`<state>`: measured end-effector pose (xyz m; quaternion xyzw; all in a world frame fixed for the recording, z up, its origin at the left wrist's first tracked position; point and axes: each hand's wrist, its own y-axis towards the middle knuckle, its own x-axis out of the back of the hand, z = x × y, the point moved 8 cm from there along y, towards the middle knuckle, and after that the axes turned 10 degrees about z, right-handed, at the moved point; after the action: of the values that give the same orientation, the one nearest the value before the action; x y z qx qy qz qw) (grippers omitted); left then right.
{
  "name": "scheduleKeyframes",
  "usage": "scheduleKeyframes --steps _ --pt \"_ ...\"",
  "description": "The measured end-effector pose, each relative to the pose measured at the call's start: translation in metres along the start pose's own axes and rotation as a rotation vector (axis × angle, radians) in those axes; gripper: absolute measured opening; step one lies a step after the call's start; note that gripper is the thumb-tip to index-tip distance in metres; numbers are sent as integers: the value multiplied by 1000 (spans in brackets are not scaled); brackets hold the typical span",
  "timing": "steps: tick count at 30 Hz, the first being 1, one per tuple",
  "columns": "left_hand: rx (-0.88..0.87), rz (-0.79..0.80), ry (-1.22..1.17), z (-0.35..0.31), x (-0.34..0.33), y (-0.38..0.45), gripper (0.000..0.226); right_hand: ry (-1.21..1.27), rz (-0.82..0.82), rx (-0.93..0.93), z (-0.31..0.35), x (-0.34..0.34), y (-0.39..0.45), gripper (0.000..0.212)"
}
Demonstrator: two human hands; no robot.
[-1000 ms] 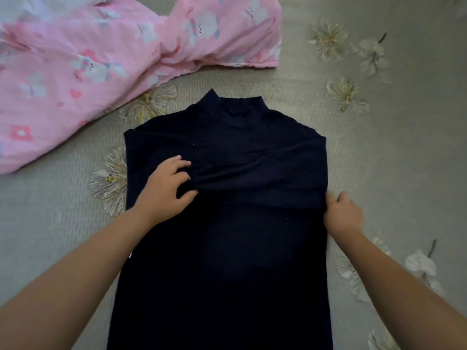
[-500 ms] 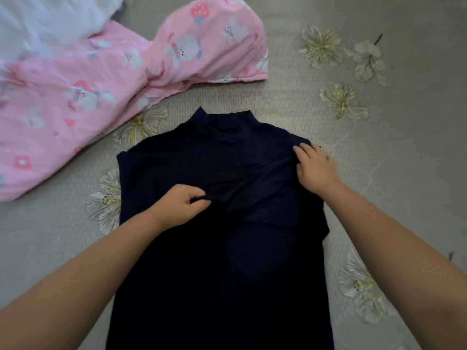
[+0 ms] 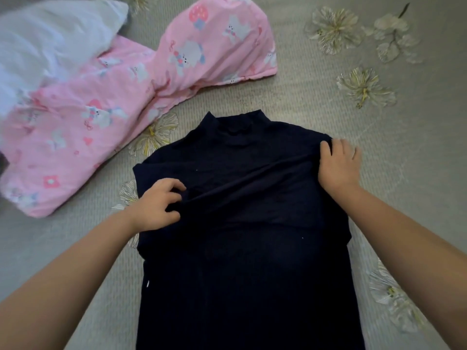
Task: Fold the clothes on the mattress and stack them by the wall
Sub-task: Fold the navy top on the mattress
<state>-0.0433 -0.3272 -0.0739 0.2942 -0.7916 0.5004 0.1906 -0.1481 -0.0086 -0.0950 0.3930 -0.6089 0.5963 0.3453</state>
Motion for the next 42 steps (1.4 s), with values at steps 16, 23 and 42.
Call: scheduleKeyframes --steps 16,23,42 --pt "415 -131 425 56 25 6 41 -147 7 504 39 -60 -88 78" --pt "359 -482 238 27 -24 -11 56 -170 -44 555 41 -65 -108 59" --pt "82 -55 292 -90 -307 -128 50 390 45 96 -45 -184 -354 62"
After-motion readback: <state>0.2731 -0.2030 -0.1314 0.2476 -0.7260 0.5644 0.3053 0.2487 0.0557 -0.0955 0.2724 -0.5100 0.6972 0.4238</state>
